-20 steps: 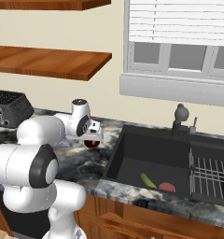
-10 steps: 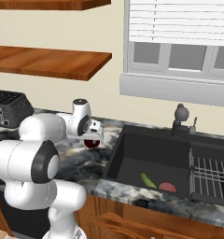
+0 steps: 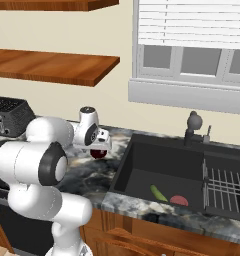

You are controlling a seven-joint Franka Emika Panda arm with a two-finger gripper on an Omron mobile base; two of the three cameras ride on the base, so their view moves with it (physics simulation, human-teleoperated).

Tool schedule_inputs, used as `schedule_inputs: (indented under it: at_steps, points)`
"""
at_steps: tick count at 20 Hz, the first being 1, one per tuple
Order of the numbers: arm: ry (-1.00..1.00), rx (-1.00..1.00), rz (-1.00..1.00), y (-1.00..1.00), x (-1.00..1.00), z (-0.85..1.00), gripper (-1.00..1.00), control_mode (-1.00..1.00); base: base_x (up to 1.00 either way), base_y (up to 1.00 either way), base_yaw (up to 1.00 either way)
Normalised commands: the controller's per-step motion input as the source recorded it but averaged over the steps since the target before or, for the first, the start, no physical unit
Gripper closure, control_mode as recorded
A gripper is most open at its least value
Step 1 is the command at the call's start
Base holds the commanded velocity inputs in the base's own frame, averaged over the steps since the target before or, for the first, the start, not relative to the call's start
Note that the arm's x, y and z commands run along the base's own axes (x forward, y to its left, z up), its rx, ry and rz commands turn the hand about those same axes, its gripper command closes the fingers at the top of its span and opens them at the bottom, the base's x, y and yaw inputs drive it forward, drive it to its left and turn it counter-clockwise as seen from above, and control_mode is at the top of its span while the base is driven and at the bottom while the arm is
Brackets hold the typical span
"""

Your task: Clear the mugs and bowl far away from the sink.

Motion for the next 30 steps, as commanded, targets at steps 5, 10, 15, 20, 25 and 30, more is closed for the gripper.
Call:
schedule_inputs:
  at_steps: [5,10,15,20,25,30]
  points:
    - [0.0,0.0,0.0,0.0,0.0,-0.13,-1.0,-1.0,0.0,0.0,0.0]
    - [0.0,0.0,0.0,0.0,0.1,-0.25,-1.0,-1.0,0.0,0.0,0.0]
    - [-0.02,0.01,0.01,0.0,0.13,-0.12,-1.0,-1.0,0.0,0.0,0.0]
    - [-0.02,0.02,0.01,0.0,0.16,0.0,-1.0,-1.0,0.0,0.0,0.0]
    - [0.0,0.02,0.01,0.0,0.11,0.0,-1.0,-1.0,0.0,0.0,0.0]
    - [0.0,0.03,0.0,-0.02,0.0,0.0,-1.0,-1.0,0.0,0.0,0.0]
